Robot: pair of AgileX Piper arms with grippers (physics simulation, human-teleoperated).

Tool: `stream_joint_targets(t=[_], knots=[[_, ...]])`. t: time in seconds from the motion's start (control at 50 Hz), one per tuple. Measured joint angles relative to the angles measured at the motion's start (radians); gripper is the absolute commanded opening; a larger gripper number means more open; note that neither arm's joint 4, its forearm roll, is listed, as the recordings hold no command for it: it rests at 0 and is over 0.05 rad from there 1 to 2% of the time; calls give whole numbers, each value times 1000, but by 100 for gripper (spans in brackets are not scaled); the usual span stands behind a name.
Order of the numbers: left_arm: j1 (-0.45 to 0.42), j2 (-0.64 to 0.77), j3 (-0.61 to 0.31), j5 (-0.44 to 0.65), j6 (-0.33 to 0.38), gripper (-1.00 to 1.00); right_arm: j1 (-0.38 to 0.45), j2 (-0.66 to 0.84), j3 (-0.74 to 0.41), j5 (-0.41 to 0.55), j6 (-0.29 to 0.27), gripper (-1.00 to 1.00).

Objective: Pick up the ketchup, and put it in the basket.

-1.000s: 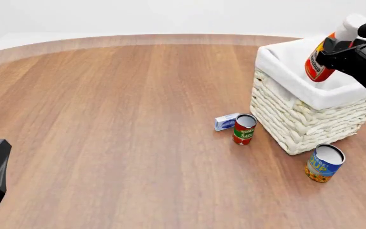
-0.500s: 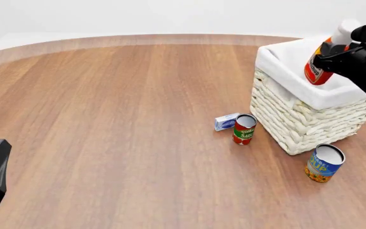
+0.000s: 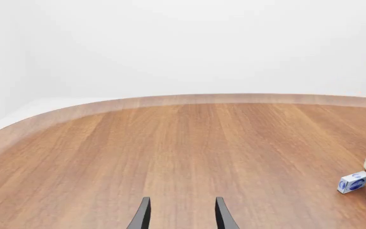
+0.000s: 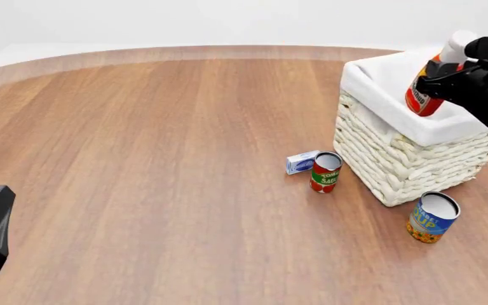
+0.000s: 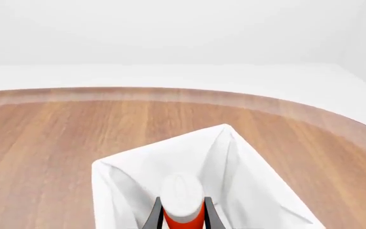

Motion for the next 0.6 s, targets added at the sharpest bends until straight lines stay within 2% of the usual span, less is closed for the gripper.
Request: stream_joint_targets(t=[0.16,0.18,0.6], knots=[[0,0,0,0,0,100,-2,1,0,2,0,-100],[0,0,0,0,0,100,-2,1,0,2,0,100],[0,0,0,0,0,100,-13,-23,15,-12,26,100]])
